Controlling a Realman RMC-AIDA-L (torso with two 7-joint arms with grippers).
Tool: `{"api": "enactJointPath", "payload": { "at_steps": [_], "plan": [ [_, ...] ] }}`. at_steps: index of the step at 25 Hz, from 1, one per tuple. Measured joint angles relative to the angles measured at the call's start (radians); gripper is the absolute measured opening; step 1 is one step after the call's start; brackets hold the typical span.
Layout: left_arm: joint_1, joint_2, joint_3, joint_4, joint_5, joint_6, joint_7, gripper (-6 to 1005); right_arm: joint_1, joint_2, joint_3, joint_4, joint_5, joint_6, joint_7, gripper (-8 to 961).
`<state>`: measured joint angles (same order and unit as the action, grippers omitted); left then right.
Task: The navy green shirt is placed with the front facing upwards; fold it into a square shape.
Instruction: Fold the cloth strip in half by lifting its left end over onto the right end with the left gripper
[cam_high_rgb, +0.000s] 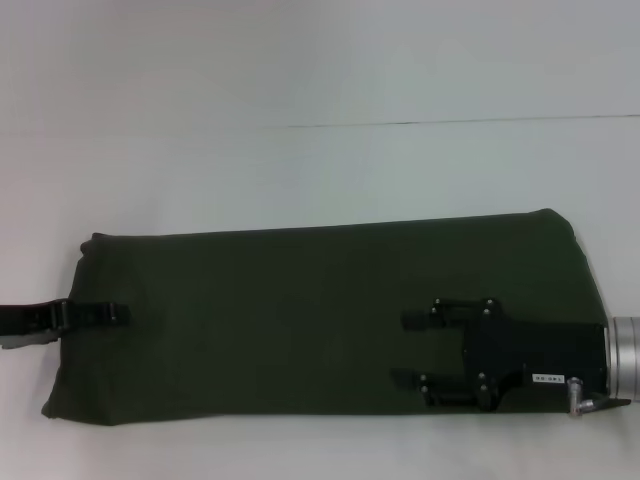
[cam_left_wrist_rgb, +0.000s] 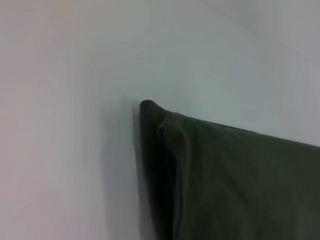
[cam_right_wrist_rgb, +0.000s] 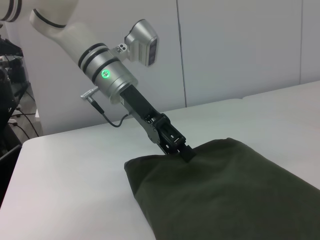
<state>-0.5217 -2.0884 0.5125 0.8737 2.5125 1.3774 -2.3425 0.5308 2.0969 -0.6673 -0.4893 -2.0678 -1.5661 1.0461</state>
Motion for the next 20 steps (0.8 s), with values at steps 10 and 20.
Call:
{"api": "enactJointPath", "payload": {
  "at_steps": [10, 20],
  "plan": [
    [0.019, 0.005, -0.011, 0.054, 0.004, 0.001, -0.006, 883, 0.000, 0.000, 0.000, 0.000, 0.000, 0.000, 0.000, 735],
    [0.016, 0.000, 0.000, 0.041, 0.028, -0.009, -0.001, 881, 0.000, 0.000, 0.000, 0.000, 0.000, 0.000, 0.001, 736]
  ]
}}
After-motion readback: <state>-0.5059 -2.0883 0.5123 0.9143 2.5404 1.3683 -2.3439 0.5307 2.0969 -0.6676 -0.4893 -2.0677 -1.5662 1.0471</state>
